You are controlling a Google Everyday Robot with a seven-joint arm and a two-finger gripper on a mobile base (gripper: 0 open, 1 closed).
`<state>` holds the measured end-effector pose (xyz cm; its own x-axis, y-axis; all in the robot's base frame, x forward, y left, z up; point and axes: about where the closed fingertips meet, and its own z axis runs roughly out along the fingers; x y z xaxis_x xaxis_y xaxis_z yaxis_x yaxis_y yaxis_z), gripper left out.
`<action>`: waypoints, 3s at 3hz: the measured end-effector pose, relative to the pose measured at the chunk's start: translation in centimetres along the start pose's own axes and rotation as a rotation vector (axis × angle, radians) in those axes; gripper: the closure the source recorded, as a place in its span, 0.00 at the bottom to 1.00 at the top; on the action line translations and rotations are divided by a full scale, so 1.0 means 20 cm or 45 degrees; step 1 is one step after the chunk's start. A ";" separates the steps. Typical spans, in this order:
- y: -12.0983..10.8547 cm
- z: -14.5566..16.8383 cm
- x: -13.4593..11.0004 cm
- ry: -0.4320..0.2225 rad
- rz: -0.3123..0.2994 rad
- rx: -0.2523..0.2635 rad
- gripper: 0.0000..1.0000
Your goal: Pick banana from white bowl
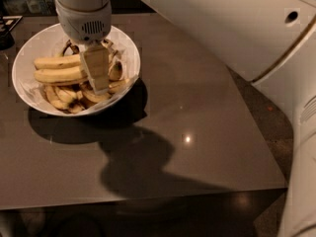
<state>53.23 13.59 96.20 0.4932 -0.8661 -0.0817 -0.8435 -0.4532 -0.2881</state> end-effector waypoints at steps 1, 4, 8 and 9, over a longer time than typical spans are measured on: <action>-0.02 0.02 0.01 -0.002 -0.001 -0.013 0.22; -0.03 0.11 0.06 -0.014 -0.002 -0.064 0.41; -0.02 0.24 0.09 0.013 -0.008 -0.124 0.58; -0.02 0.24 0.09 0.013 -0.008 -0.124 0.82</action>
Offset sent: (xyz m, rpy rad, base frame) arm 0.0115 -0.0087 -0.0186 -0.0460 0.0643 0.0070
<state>55.35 13.24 91.60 0.4970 -0.8649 -0.0699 -0.8572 -0.4769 -0.1945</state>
